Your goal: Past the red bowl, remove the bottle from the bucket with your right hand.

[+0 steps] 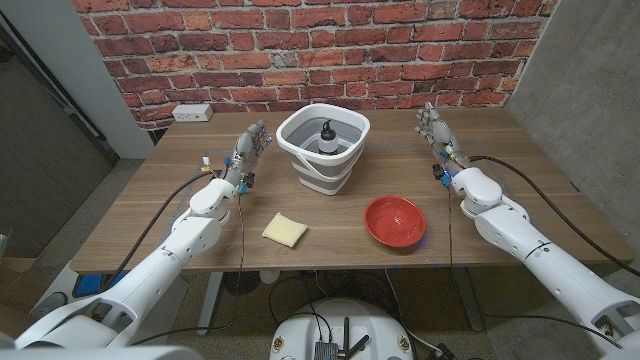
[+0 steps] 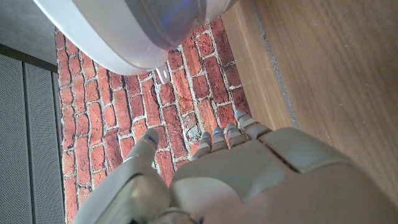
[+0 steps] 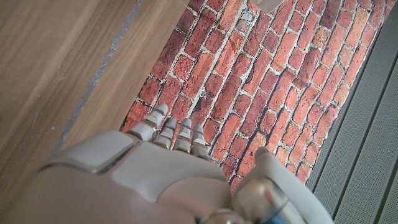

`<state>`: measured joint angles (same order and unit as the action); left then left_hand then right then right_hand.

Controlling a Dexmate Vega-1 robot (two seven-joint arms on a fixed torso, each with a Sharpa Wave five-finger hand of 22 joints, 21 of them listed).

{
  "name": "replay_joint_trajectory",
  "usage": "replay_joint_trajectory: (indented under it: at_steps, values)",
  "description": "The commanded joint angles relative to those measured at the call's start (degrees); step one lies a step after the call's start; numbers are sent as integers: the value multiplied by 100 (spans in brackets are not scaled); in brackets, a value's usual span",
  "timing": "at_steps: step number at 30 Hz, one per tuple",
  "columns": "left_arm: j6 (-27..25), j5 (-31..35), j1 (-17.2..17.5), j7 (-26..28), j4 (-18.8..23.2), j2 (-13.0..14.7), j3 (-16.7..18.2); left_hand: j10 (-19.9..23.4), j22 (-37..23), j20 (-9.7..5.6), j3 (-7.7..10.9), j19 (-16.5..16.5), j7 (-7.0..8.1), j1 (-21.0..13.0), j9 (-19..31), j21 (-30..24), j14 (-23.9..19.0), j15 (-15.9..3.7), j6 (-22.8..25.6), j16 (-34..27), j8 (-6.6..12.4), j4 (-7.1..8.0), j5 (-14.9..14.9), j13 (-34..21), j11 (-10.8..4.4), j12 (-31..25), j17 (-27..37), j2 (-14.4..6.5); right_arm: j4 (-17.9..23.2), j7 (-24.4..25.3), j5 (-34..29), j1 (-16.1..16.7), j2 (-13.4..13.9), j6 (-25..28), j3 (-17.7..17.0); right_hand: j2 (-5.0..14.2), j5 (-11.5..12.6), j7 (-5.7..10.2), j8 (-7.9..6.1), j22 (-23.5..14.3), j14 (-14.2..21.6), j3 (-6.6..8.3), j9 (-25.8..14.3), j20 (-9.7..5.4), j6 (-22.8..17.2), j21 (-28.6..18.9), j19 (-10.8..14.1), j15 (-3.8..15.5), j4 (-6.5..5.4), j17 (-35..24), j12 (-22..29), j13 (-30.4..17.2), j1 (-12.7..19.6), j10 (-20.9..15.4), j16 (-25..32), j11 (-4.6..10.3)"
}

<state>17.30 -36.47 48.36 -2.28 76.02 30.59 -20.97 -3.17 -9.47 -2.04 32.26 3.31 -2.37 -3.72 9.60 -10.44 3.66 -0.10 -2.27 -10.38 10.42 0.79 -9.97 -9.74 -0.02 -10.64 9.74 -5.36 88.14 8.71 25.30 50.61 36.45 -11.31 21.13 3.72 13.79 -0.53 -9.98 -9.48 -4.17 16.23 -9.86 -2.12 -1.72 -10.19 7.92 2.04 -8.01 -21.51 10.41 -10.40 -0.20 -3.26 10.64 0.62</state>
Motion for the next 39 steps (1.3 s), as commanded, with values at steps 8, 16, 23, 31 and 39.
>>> replay_joint_trajectory:
  at_steps: [8,16,23,31,39]
  values:
    - [49,10,45,-27,34,30,10,18,-14,-442,61,79,1,71,20,-34,-60,2,58,-13,16,-4,-42,-10,0,-29,10,-304,1286,429,-997,-138,665,1245,125,70,46,40,-9,-15,21,-21,-16,-95,127,19,-172,-67,-19,48,10,-9,66,45,66,-40]
    - [49,13,86,-39,88,90,33,39,-13,-447,83,92,11,65,20,-37,-86,4,68,-13,14,-15,-44,-9,-10,-31,7,-314,1664,431,-1358,-228,833,1558,184,38,51,11,-16,-14,36,-44,-16,-108,143,8,-189,-86,-10,75,29,-9,74,11,69,-101]
    - [47,7,133,-18,148,127,58,53,-12,-448,98,92,9,61,21,-35,-102,8,84,-10,15,-27,-44,-9,-12,-31,4,-315,2021,392,-1701,-296,1022,1874,216,-20,53,-40,-29,-12,60,-70,-17,-94,139,-3,-195,-104,20,107,44,-11,98,-19,73,-119]
    - [98,16,119,-68,135,124,52,64,-12,-448,110,93,9,62,21,-34,-116,6,96,-8,15,-35,-43,-9,-12,-30,3,-313,2450,187,-2179,-507,1213,2385,394,-94,56,-72,-54,-9,108,-89,-19,-69,106,-23,-176,-129,90,160,70,-14,165,-85,80,-142]
    - [139,22,128,-83,153,132,61,87,-12,-441,125,93,9,63,21,-33,-133,8,116,-5,16,-44,-42,-9,-5,-32,2,-311,2788,-139,-2663,-845,1338,2955,634,-141,59,-90,-64,-8,129,-95,-22,-50,98,-35,-159,-150,158,208,89,-19,230,-144,78,-156]
